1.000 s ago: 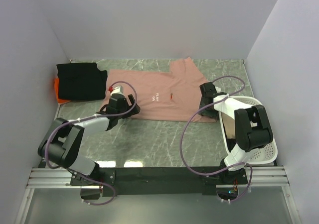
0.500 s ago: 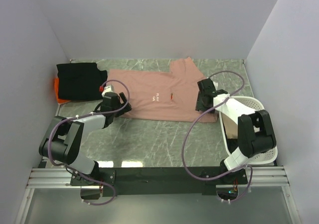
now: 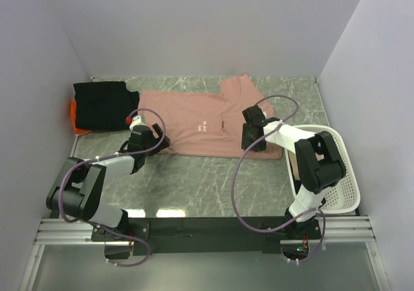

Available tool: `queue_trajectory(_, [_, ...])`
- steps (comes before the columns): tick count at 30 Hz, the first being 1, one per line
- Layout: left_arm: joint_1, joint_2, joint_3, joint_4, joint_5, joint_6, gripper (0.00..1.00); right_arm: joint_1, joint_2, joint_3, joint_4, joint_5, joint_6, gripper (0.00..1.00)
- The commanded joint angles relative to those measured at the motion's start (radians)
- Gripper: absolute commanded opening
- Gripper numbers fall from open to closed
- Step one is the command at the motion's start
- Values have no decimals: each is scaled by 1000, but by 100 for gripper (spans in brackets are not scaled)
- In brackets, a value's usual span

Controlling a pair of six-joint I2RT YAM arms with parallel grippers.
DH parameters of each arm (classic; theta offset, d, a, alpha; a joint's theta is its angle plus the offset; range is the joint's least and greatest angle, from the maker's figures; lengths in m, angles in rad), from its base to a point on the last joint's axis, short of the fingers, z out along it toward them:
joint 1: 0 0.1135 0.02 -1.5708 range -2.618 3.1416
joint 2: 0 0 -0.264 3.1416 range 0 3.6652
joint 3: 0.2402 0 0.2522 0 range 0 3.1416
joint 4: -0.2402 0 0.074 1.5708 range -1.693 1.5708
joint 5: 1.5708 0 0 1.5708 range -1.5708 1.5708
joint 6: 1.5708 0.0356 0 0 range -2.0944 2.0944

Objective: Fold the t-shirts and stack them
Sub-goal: Fold the tshirt

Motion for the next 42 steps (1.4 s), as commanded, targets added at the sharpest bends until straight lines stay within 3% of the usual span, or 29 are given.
queue_trajectory(1, [-2, -10, -64, -94, 54, -44, 88, 0, 27, 31, 18, -14, -3, 56])
queue_trajectory(20, [-5, -99, -156, -109, 106, -159, 88, -4, -69, -177, -23, -134, -19, 57])
queue_trajectory(28, [-14, -295, -178, -256, 86, -148, 89, -2, -143, -231, -62, -136, -24, 56])
queue_trajectory(35, [-14, -496, -110, -419, 41, -113, 90, 0, -244, -159, -121, -137, -24, 57])
queue_trajectory(37, [-14, -496, -90, -409, 40, -106, 90, 0, -261, -130, -117, -143, -26, 57])
queue_trajectory(42, [-14, -327, -11, -308, 41, -79, 90, 1, -212, -24, -85, -155, -21, 56])
